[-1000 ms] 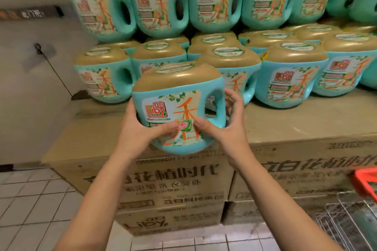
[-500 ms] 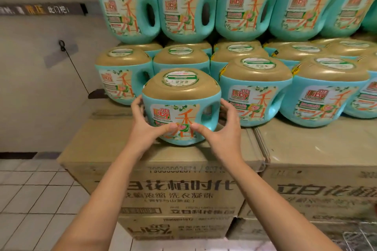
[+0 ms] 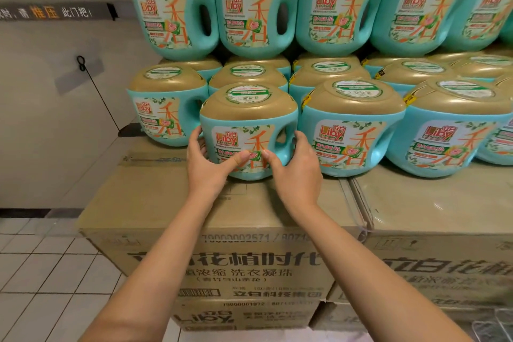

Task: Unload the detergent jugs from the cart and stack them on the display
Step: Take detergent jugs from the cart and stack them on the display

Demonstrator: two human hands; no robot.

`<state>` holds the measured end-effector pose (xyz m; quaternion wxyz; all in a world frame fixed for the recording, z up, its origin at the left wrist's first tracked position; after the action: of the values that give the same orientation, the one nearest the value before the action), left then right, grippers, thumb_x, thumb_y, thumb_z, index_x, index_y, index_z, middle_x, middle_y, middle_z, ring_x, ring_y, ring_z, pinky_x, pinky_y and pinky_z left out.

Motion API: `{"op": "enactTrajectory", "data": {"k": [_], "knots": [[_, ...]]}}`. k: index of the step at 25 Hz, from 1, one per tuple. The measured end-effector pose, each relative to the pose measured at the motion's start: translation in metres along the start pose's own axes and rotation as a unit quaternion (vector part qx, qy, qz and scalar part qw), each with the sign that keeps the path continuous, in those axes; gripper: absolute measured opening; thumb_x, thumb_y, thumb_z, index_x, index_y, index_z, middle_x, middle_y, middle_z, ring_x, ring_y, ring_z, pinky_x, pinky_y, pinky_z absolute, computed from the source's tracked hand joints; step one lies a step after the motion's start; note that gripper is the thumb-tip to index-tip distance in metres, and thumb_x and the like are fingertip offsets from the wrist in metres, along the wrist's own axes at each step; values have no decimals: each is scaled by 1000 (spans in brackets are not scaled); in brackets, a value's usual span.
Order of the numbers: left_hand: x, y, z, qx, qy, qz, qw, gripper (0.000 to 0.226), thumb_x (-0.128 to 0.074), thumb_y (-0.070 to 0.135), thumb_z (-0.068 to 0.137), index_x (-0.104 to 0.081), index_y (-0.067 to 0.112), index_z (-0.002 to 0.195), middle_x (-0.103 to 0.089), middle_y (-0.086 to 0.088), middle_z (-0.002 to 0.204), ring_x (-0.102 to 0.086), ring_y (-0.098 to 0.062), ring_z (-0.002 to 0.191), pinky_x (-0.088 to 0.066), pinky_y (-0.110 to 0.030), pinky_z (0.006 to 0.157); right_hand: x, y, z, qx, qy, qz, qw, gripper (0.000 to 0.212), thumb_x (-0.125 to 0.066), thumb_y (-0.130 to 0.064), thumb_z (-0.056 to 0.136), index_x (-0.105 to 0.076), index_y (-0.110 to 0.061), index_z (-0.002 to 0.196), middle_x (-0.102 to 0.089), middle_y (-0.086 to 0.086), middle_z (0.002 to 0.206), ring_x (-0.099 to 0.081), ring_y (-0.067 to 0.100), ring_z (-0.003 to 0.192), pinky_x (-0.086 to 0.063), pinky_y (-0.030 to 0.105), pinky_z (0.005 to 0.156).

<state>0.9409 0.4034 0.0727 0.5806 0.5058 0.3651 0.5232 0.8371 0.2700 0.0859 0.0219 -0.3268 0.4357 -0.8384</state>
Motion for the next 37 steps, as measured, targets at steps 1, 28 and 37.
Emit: {"op": "enactTrajectory", "data": {"k": [1,28,37], "knots": [[-2,0,0,2,3,0,1000,121,-87,58,38,-32,32,143,-45,-1,143,-47,-12,129,-44,-40,108,0,0,1,-4,-4,2,1000,74,-65,-54,83,-43,-12,139,-55,4,137,-48,22,127,-45,39,97],[-274,66,-355,59,-453,-148,877,18,-62,1,90,-66,17,98,-65,-21,91,-61,-16,83,-51,-17,76,413,264,-223,-254,259,133,922,19,-58,2,91,-62,-13,81,-58,16,70,-50,16,60,-43,20,55],[-496,84,-459,81,-595,-94,794,22,-59,-2,89,-62,20,91,-63,-11,86,-56,-14,76,-46,-22,73,555,410,-237,-369,338,49,864,4,-63,-3,88,-63,-6,89,-56,14,71,-49,17,61,-42,25,55]]}}
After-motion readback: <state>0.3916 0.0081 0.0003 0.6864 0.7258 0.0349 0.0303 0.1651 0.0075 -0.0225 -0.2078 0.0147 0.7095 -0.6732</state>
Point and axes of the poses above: each hand's wrist, its own z-axis towards the middle knuckle, its own x-axis out of the back of the hand, y = z × x, the point moved 1 cm from there along z, towards the middle knuckle
